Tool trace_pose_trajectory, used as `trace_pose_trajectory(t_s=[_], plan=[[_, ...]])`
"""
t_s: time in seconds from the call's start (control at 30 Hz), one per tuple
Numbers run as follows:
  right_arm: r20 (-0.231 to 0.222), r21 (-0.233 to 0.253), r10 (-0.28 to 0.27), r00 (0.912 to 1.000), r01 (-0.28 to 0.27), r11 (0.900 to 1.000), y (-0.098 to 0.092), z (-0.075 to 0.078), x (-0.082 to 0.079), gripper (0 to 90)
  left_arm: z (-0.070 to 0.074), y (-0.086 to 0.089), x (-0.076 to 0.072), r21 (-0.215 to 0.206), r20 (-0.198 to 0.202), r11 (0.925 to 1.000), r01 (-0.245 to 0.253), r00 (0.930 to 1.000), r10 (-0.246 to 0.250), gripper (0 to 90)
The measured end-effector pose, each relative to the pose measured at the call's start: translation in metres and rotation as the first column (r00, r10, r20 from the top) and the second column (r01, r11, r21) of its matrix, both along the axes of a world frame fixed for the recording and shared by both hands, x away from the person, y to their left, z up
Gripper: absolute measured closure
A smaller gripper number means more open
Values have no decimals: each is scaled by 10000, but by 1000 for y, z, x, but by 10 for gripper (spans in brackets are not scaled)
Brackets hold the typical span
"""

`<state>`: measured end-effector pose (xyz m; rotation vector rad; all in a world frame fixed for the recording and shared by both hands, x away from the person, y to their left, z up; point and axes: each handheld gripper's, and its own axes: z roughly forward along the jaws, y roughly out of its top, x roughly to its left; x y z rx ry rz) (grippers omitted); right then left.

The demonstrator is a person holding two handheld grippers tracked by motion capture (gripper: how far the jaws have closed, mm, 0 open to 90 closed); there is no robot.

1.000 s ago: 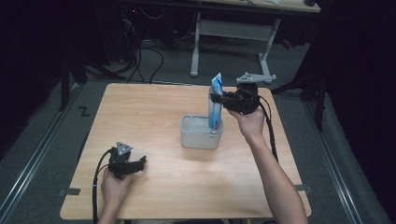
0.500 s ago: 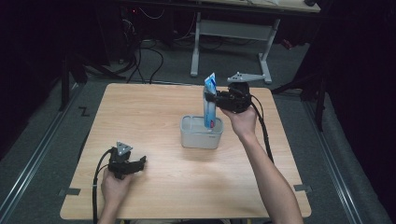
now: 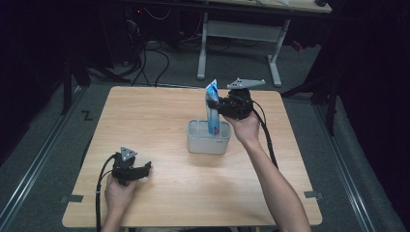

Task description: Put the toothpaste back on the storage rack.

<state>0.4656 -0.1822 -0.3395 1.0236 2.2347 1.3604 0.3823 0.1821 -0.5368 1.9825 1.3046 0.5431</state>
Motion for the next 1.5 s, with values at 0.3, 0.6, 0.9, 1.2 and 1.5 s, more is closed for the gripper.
trace_pose_trajectory(t_s=[0.3,0.6,0.9,1.2,1.5], plan=[[-71,-185,30,10000,-31,9998,6,-6,2,720,0,0,0,1,0,10000,6,10000,-6,230],[-296,-400,-62,9995,50,9992,8,-16,4,719,0,0,0,16,0,10000,5,10000,-5,231],[-345,-724,-114,9993,88,9973,9,-25,5,718,0,0,0,24,7,10000,3,10000,-3,231],[-509,-688,-268,9983,232,9974,6,-36,5,716,0,0,0,31,3,10000,2,10000,-2,231],[-665,-799,-289,9974,236,9965,4,-44,5,716,0,0,0,49,6,10000,1,10000,-1,231]])
